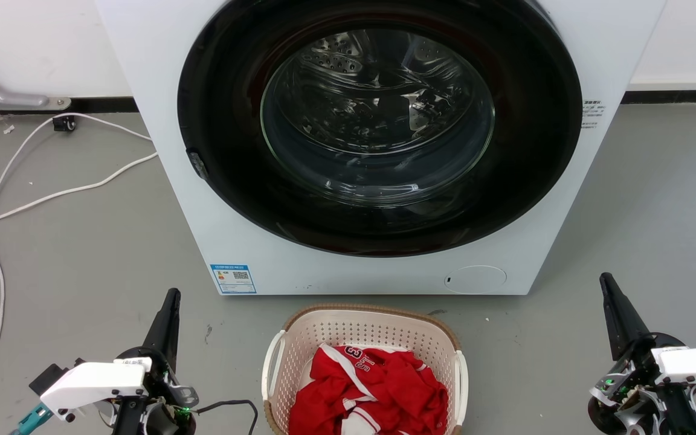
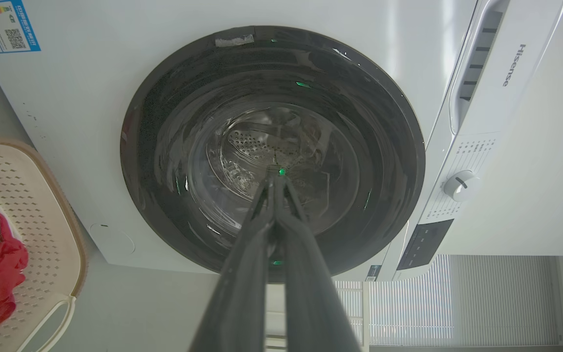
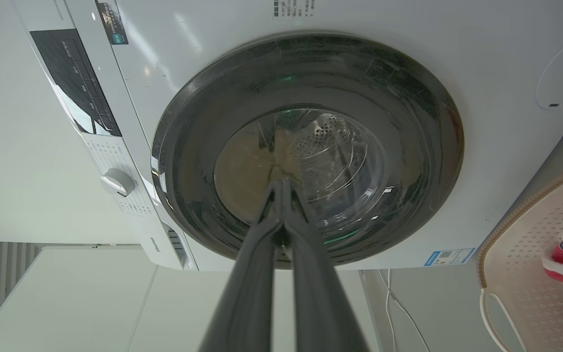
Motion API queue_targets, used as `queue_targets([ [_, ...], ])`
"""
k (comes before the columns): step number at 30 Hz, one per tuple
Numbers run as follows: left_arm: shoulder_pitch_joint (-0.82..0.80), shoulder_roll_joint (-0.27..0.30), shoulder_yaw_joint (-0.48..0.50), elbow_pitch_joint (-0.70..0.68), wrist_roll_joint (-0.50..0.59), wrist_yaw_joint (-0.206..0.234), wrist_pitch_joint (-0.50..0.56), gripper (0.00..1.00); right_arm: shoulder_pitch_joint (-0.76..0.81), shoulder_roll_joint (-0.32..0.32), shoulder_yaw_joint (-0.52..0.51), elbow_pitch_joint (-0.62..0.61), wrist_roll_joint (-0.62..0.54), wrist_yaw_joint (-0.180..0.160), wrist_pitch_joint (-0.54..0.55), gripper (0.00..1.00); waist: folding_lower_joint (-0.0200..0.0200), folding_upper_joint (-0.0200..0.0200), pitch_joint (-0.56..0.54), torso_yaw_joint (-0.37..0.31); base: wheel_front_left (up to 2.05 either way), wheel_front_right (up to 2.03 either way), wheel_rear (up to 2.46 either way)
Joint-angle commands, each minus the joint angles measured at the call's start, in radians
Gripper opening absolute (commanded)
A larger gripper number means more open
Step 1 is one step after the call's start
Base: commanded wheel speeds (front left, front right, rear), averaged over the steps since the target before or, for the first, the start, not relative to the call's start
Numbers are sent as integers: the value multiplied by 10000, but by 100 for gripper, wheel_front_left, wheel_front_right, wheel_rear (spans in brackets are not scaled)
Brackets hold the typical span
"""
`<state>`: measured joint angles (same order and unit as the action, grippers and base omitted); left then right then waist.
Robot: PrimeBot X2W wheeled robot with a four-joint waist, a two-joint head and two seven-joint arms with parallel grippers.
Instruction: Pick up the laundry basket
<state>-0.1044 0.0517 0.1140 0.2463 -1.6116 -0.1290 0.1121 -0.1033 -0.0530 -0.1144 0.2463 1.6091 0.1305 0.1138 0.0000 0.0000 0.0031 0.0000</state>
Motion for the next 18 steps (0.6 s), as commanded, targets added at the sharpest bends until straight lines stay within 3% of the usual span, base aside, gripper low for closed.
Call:
queue_targets([
  [1, -105, -11, 31, 12, 61, -33, 37, 0, -130, 38, -11, 15, -15, 4, 14, 0, 0, 0, 0, 0, 0, 0, 0],
  [8, -105, -11, 32, 12, 62, -33, 38, 0, -130, 38, -12, 15, -16, 4, 15, 0, 0, 0, 0, 0, 0, 0, 0],
  [9, -2, -2, -5, 3, 0, 2, -2, 100, 1, 0, 0, 3, -1, 0, -3, 100, 0, 0, 0, 0, 0, 0, 0],
  [18, -168, -17, -665, 118, 165, 6, -447, 100, 168, -15, 155, -11, -209, 2, -412, 100, 0, 0, 23, 7, 0, 0, 0],
])
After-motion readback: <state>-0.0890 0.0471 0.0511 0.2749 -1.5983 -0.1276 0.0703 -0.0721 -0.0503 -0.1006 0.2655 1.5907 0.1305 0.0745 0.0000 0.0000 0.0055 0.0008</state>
